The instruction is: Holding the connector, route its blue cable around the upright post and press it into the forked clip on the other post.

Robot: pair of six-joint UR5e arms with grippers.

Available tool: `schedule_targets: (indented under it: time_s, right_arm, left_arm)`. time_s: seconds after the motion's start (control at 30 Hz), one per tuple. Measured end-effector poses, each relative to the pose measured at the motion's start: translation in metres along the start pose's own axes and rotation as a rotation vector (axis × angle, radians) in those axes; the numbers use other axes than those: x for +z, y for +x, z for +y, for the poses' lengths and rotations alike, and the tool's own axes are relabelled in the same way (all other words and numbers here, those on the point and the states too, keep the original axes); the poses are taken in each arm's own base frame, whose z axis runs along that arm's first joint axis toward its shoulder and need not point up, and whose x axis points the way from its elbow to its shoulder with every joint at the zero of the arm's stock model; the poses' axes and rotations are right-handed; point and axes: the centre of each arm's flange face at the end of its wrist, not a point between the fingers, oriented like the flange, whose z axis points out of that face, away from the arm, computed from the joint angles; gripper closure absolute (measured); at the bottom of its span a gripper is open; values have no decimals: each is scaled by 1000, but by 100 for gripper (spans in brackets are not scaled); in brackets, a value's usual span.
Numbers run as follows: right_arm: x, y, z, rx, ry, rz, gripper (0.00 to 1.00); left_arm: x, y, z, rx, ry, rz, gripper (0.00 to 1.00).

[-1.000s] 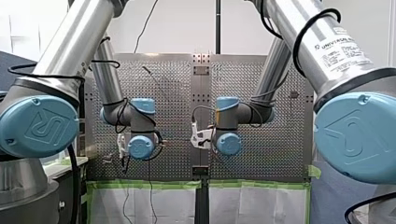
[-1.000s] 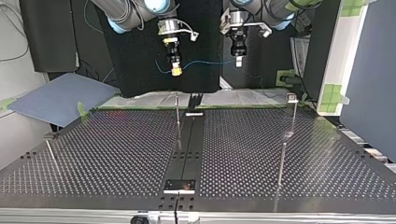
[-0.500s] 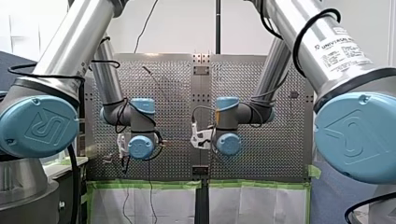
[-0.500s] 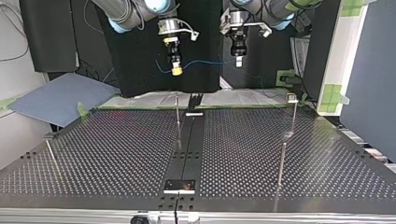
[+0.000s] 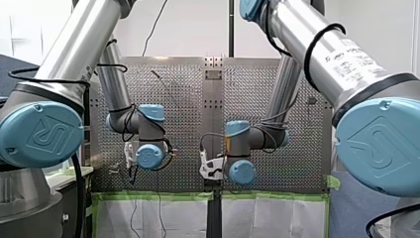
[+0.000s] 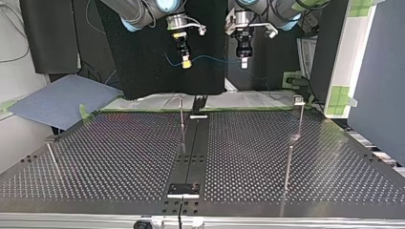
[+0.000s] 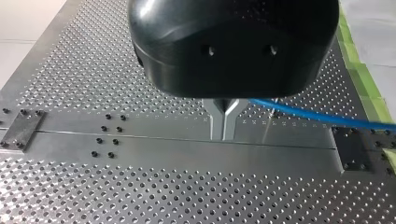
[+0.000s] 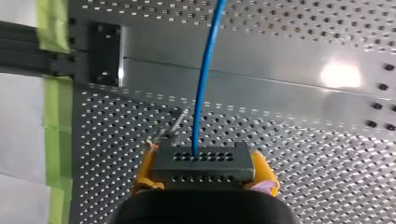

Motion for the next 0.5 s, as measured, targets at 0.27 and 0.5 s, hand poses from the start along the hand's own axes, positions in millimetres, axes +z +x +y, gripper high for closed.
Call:
schedule_targets:
  time_s: [0.27,0.5]
  right_arm:
    - [-1,-5,0,-2,1,-8,100]
    - [-1,-5,0,-2,1,-8,100]
  left_arm:
    - [-1,4,4,17,-1,15,100]
    - [3,30,23,126,-2,102,100]
